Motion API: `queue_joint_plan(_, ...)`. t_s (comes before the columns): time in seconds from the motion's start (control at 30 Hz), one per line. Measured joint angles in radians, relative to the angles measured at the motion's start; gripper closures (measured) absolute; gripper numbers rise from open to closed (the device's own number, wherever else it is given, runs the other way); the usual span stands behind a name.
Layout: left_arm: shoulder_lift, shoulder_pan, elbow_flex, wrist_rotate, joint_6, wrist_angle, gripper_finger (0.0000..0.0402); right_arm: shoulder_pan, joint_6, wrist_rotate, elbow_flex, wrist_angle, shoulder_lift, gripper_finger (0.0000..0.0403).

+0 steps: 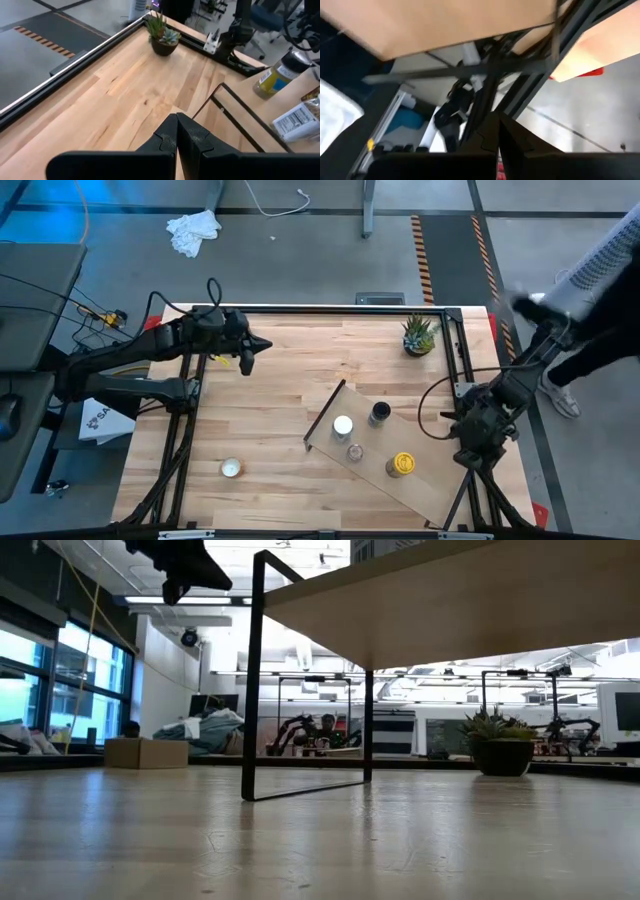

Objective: Shelf spices
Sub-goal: Move the shelf to the center of the table

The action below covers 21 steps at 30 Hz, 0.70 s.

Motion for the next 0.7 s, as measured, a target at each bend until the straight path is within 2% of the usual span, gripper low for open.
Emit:
queue_joint_plan(0.27, -0.001, 0.0, 0.0, -0.001, 0.009, -0.01, 0.0401, 0.055, 0.049, 0.185, -0.025, 0.035, 0.0, 0.0403)
queue_joint_plan(0.57, 0.011, -0.034, -0.005, -0.003, -0.007, -0.266, 0.0401, 0.039, 0.072, 0.415, -0.024, 0.042, 0.0, 0.0403)
queue_joint_plan(0.7, 0.003, -0.098, -0.07, 0.035, -0.09, -0.277, 0.0401, 0.0, 0.063, 0.513, -0.024, 0.037, 0.003, 0.0403)
